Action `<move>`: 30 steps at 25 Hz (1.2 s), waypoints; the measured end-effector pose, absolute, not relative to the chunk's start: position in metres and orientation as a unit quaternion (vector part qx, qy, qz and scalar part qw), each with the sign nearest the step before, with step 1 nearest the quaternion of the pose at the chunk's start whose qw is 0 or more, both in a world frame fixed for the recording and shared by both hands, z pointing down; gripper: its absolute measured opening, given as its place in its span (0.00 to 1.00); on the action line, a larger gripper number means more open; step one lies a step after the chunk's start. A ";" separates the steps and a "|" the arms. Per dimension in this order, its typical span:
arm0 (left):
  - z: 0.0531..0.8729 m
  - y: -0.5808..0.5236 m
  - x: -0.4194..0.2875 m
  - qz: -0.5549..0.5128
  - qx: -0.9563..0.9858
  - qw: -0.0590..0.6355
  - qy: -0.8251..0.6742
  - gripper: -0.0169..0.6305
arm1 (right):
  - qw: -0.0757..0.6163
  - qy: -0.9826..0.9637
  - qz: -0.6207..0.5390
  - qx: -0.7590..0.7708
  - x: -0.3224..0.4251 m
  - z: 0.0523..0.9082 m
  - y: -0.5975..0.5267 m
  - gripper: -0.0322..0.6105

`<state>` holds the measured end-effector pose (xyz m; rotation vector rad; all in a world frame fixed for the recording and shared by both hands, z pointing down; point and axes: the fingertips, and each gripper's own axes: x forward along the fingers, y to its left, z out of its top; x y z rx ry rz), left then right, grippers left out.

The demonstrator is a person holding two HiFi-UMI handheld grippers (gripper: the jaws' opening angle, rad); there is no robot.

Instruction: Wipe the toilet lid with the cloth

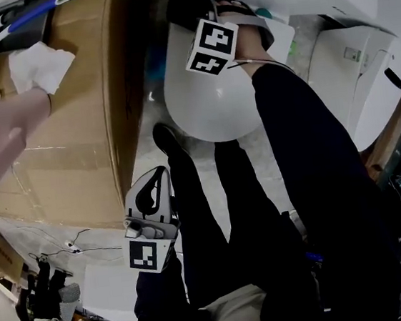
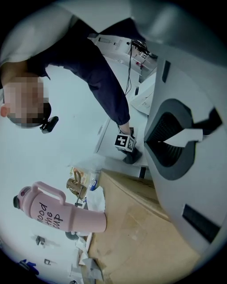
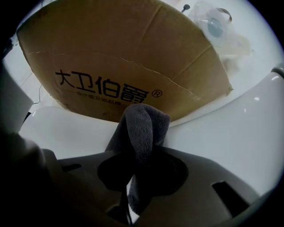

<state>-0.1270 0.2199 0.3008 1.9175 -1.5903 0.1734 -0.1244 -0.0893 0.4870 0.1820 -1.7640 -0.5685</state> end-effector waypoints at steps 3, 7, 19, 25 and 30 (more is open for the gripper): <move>0.297 0.217 -0.127 0.058 0.733 0.312 -0.601 0.05 | 0.604 -0.747 -0.268 0.077 -0.135 0.494 -0.099 0.16; 0.297 0.217 -0.130 0.055 0.734 0.314 -0.599 0.05 | 0.627 -0.720 -0.292 0.056 -0.131 0.514 -0.093 0.16; 0.300 0.221 -0.143 0.058 0.733 0.318 -0.598 0.05 | 0.633 -0.719 -0.283 0.047 -0.132 0.527 -0.046 0.16; 0.295 0.220 -0.149 0.059 0.732 0.314 -0.602 0.05 | 0.629 -0.725 -0.279 0.024 -0.124 0.535 0.014 0.16; 0.295 0.223 -0.152 0.059 0.730 0.309 -0.607 0.05 | 0.627 -0.736 -0.254 0.021 -0.121 0.539 0.048 0.16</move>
